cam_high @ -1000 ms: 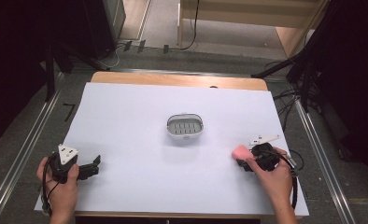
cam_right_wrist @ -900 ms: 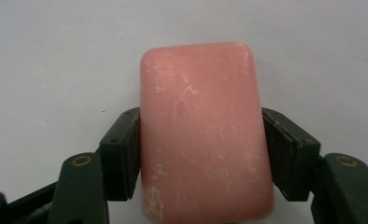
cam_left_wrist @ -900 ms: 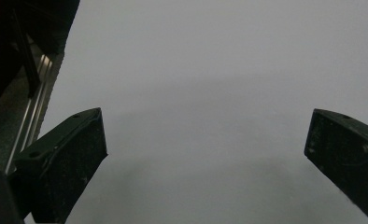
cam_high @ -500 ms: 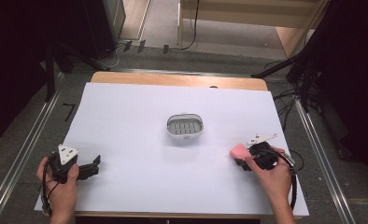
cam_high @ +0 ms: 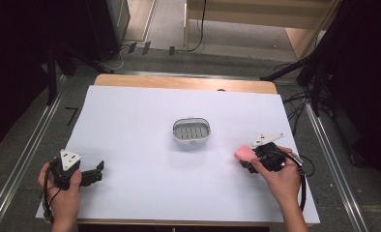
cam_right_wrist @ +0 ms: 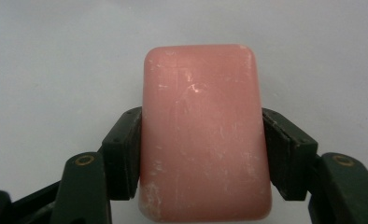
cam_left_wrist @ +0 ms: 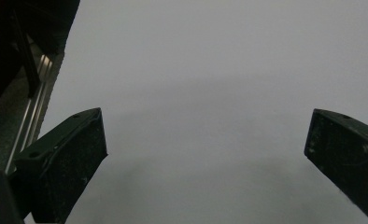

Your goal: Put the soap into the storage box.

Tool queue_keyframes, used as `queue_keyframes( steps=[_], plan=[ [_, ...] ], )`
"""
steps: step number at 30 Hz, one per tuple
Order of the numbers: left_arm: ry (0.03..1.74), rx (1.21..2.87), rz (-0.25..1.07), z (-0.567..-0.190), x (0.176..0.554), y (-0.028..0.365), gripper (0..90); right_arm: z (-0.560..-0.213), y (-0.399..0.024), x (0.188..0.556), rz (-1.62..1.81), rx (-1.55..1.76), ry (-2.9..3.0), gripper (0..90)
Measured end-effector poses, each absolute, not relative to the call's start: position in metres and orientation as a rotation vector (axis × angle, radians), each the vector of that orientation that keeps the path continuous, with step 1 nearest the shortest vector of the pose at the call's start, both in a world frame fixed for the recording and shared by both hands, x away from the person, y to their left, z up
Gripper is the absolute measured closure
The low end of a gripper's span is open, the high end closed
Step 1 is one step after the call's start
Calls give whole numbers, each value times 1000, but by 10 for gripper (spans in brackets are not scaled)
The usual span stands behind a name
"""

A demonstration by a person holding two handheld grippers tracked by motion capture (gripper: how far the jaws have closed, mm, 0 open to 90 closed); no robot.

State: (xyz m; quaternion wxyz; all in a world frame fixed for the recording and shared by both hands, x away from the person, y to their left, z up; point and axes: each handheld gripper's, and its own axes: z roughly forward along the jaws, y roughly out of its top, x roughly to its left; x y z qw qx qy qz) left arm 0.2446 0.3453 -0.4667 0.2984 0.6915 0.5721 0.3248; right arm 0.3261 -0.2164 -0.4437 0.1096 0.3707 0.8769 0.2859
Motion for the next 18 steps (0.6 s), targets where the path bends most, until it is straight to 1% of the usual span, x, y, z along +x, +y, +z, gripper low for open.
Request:
queue_keyframes(
  steps=[18],
  plan=[
    [1520, 1836, 862, -467, 245, 345, 0, -428, -199, 333, 869, 977, 2618, 386]
  ],
)
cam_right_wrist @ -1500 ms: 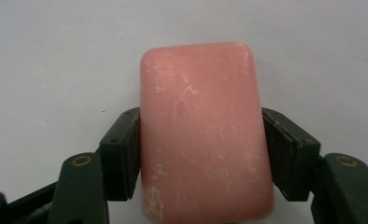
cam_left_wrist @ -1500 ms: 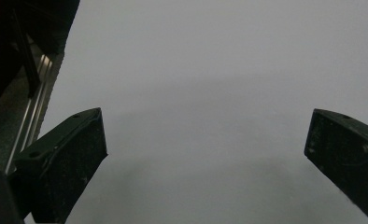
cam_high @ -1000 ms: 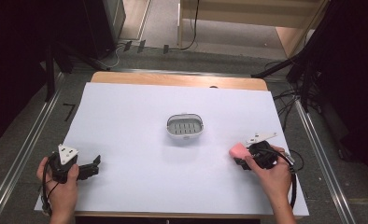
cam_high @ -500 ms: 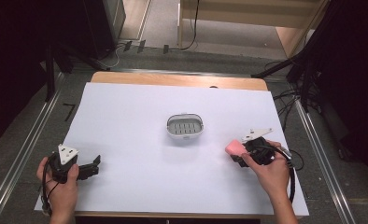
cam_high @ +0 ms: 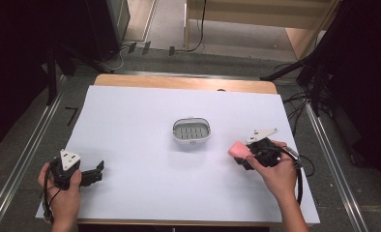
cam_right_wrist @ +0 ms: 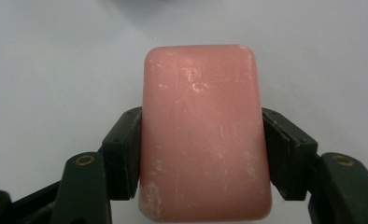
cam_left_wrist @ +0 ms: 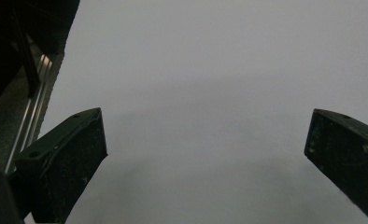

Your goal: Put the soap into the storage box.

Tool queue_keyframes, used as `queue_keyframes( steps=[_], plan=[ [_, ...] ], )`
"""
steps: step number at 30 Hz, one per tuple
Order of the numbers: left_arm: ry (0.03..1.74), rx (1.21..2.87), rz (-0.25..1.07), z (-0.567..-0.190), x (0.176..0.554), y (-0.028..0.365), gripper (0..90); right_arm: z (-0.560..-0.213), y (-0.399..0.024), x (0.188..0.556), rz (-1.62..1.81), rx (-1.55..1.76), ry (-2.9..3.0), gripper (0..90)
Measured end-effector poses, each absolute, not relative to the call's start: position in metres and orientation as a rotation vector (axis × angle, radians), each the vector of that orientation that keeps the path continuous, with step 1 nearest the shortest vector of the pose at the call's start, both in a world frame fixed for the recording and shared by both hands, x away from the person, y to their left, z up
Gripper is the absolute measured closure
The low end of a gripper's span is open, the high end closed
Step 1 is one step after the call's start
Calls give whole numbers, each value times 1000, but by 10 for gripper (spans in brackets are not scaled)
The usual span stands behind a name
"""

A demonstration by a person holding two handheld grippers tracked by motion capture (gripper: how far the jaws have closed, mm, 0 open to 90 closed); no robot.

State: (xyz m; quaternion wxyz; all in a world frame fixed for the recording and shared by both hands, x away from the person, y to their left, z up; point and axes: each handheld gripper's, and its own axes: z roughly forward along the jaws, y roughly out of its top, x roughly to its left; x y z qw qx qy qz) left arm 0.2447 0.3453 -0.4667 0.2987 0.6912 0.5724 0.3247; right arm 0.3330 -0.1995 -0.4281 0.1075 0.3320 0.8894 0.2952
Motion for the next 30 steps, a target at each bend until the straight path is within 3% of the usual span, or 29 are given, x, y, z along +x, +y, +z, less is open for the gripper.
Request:
queue_keyframes(
  steps=[30],
  plan=[
    [1522, 1830, 860, -467, 245, 346, 0, -408, -159, 352, 907, 760, 2684, 386]
  ],
)
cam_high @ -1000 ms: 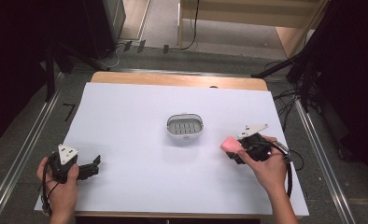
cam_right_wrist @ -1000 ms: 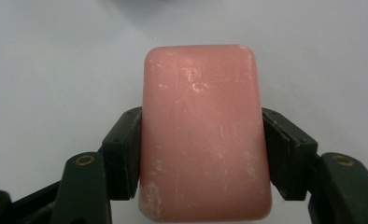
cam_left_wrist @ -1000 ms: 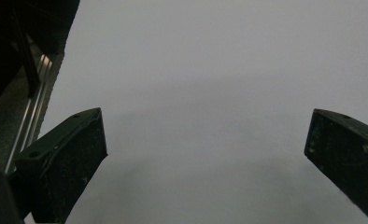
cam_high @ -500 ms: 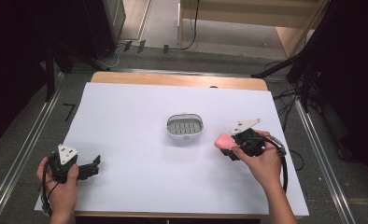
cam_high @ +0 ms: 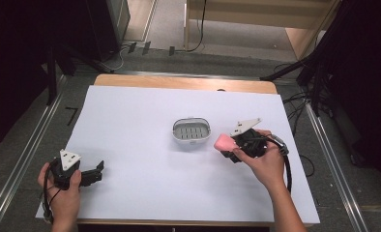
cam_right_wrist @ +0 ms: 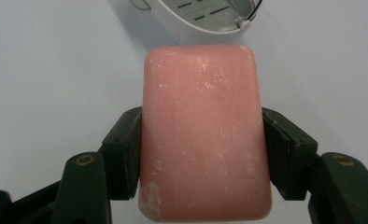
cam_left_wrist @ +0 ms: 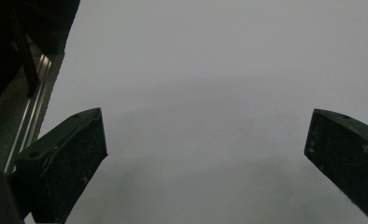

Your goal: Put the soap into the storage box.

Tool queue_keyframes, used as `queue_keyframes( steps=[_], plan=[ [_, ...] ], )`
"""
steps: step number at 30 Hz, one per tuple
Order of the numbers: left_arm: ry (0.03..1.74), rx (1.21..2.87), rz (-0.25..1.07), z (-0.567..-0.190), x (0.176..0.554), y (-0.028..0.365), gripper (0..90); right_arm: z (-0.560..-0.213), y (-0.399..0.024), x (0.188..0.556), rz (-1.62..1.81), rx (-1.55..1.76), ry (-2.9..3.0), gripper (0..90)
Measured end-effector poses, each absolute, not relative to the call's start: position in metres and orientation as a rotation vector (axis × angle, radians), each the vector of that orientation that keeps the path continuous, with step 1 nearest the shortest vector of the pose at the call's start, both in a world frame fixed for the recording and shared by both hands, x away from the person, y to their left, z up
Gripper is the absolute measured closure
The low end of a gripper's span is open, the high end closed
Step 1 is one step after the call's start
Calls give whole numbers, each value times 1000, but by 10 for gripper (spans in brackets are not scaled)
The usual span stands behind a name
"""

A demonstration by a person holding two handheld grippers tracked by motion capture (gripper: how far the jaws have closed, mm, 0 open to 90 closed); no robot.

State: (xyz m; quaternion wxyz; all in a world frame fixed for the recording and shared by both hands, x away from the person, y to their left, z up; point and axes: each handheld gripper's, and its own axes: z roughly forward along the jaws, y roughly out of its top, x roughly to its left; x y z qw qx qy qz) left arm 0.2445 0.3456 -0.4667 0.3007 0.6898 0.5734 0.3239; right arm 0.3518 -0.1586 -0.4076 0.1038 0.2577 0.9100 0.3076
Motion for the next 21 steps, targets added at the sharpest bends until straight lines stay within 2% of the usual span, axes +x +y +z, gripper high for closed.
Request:
queue_keyframes(
  steps=[21],
  plan=[
    [1523, 1828, 855, -467, 244, 346, 0, -395, -131, 368, 955, 643, 2720, 386]
  ],
)
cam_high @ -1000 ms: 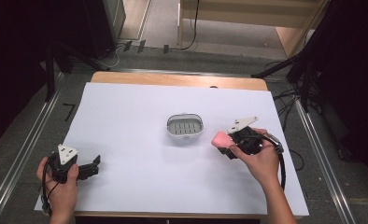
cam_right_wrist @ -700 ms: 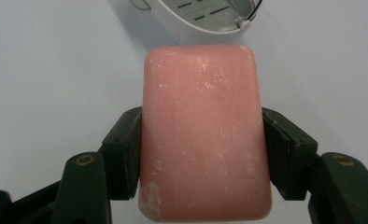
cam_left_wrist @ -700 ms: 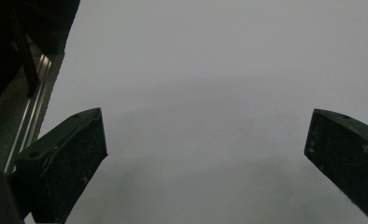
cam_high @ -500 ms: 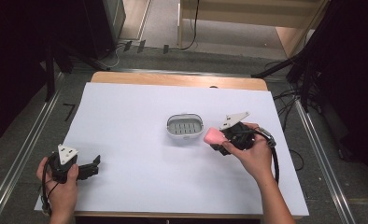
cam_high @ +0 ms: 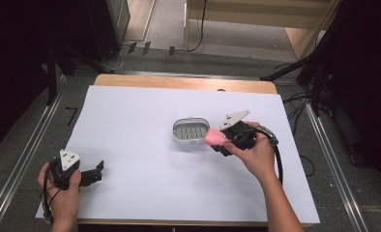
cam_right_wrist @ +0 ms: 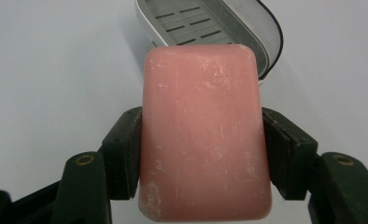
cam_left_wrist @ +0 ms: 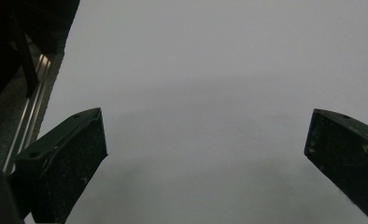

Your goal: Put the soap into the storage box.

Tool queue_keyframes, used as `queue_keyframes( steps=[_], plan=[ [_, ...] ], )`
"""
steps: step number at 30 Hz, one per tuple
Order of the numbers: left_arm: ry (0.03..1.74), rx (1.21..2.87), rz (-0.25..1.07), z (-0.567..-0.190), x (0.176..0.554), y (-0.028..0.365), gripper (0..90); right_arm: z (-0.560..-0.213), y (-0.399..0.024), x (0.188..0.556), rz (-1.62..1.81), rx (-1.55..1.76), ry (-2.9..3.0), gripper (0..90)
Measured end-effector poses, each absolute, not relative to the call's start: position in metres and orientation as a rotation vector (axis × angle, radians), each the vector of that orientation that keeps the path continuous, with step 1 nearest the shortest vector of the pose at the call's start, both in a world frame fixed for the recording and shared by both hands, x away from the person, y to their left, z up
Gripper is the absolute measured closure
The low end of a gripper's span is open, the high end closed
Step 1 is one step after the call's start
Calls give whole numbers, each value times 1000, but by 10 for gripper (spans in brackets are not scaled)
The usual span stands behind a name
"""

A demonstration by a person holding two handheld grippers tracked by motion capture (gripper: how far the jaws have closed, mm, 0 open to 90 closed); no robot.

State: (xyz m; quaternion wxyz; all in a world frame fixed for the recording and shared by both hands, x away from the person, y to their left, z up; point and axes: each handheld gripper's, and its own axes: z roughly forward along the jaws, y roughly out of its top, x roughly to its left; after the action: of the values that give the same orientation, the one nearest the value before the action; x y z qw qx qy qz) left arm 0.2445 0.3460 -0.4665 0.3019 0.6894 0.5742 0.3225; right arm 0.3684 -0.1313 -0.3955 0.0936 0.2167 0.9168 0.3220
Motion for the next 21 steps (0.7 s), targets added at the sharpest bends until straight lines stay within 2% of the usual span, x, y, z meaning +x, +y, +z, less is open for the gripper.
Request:
queue_keyframes(
  steps=[21],
  plan=[
    [1525, 1829, 855, -466, 244, 346, 0, -389, -101, 389, 975, 488, 2765, 386]
  ],
)
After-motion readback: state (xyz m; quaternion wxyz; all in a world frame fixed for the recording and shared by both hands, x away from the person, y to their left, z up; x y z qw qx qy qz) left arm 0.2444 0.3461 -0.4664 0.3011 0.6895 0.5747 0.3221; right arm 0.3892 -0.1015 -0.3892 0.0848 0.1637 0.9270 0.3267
